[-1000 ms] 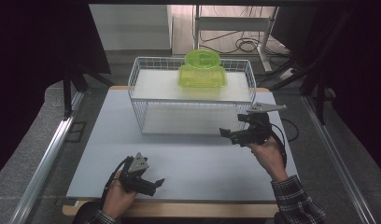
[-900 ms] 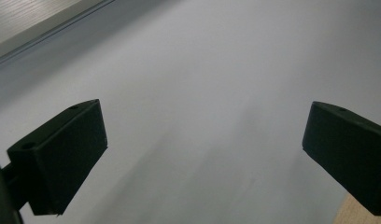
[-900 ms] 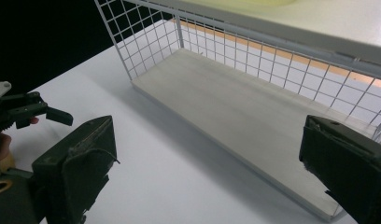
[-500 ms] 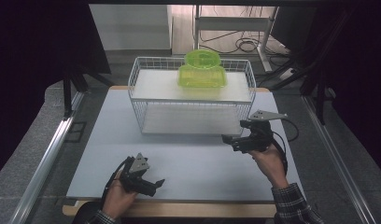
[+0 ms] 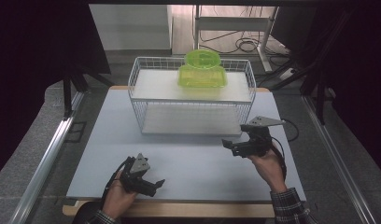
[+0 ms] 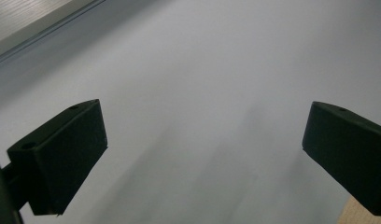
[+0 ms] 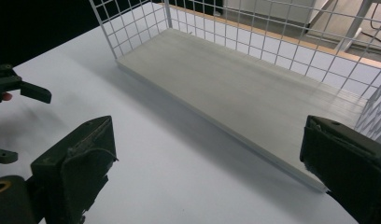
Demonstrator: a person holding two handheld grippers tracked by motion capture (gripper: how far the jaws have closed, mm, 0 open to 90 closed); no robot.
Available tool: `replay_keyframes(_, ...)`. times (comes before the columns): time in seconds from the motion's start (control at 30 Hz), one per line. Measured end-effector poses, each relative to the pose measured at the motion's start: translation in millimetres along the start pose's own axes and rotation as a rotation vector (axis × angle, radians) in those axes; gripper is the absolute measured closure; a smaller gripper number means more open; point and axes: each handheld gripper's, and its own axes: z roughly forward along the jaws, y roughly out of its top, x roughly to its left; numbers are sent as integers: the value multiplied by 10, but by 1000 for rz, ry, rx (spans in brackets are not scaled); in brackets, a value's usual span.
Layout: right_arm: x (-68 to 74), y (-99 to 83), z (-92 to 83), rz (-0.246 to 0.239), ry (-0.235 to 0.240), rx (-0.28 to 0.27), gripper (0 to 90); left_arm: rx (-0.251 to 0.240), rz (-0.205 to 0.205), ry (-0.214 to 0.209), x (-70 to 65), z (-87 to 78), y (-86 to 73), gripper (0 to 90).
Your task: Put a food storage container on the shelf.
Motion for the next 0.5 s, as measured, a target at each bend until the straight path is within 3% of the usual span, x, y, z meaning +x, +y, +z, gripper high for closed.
replay_keyframes(0.5, 63, -176, -36, 10, -7, 8, 15, 0, 0, 4, 2, -2, -4, 0)
